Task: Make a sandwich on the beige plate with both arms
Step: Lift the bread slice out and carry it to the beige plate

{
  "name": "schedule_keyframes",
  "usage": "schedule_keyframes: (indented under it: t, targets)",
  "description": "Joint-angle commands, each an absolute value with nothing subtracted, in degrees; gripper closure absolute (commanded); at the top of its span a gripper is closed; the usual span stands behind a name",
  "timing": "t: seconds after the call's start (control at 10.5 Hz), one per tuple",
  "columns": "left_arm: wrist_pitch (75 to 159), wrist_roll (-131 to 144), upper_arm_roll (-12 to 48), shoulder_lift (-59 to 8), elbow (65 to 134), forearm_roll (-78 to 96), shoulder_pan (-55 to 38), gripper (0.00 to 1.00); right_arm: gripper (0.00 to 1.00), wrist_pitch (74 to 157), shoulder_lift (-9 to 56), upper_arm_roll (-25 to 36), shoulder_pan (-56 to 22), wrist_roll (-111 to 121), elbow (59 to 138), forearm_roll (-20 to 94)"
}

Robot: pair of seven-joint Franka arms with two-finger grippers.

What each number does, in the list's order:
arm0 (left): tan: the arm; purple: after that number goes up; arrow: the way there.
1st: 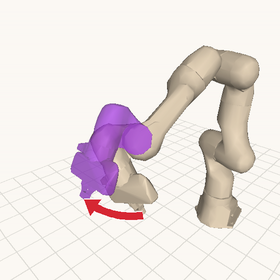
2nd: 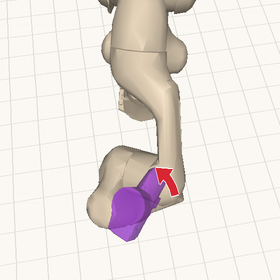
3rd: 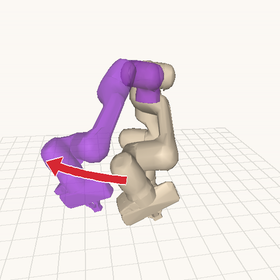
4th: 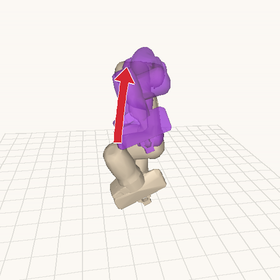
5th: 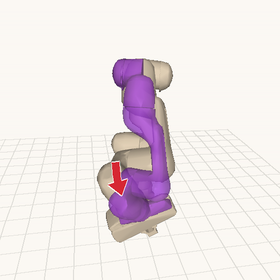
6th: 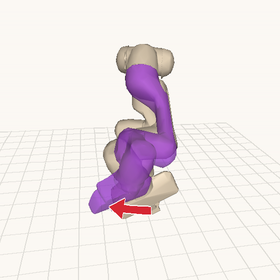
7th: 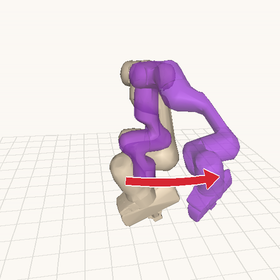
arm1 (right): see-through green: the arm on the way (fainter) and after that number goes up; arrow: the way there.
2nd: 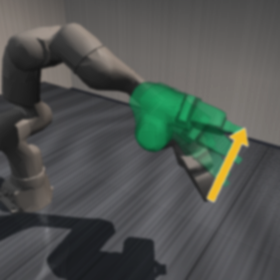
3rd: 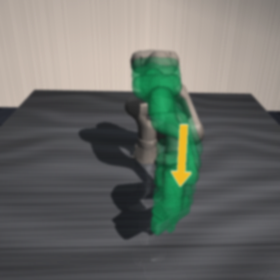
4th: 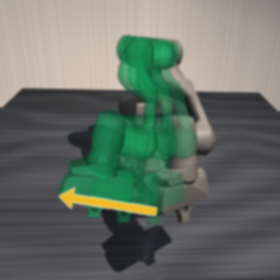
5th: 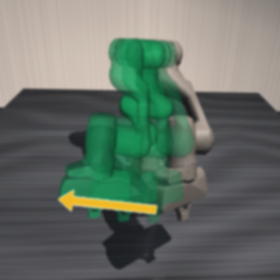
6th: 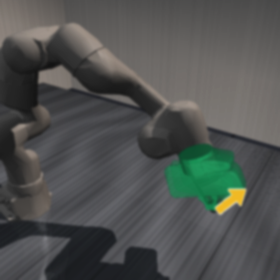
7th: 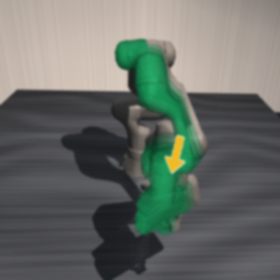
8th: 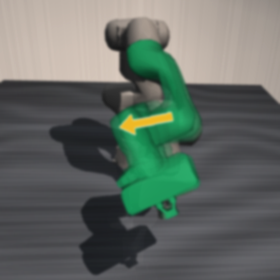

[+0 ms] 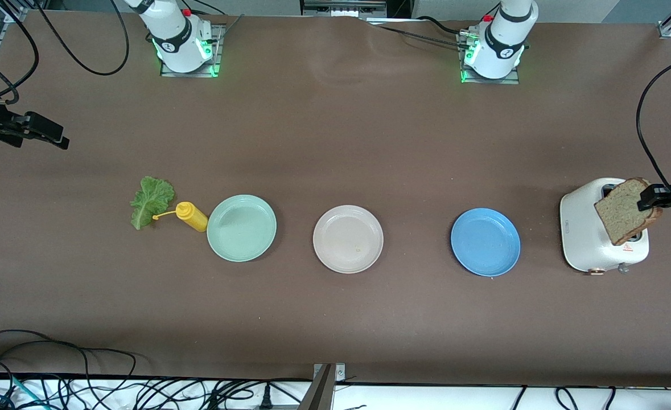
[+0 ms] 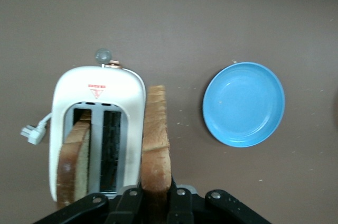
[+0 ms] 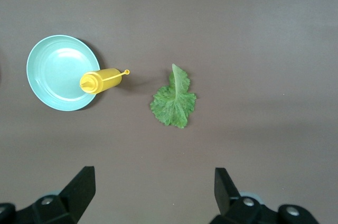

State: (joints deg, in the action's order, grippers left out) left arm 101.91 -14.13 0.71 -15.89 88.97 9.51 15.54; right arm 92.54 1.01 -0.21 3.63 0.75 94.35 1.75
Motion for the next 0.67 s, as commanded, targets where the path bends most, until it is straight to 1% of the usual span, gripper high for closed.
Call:
schedule_keyframes:
  t: [0.0,0.29,0.57]
  targets:
    - [100.6,-8.4,1.2,-15.6,88.3,15.1,14.9,1.00,0.00,91.5,1.1,-0.3,4.1,1.3,93.6,2.9]
    - [100.9,-1.0,5.3,-16.4,88.3,18.3,14.9,1.00,0.00,91.2,1.1,0.0,4.0,1.2,93.6,2.9]
    - [101.6,6.0,6.0,-17.7,88.7,26.0,10.2,1.00,0.00,91.1,1.1,0.1,4.0,1.2,93.6,2.9]
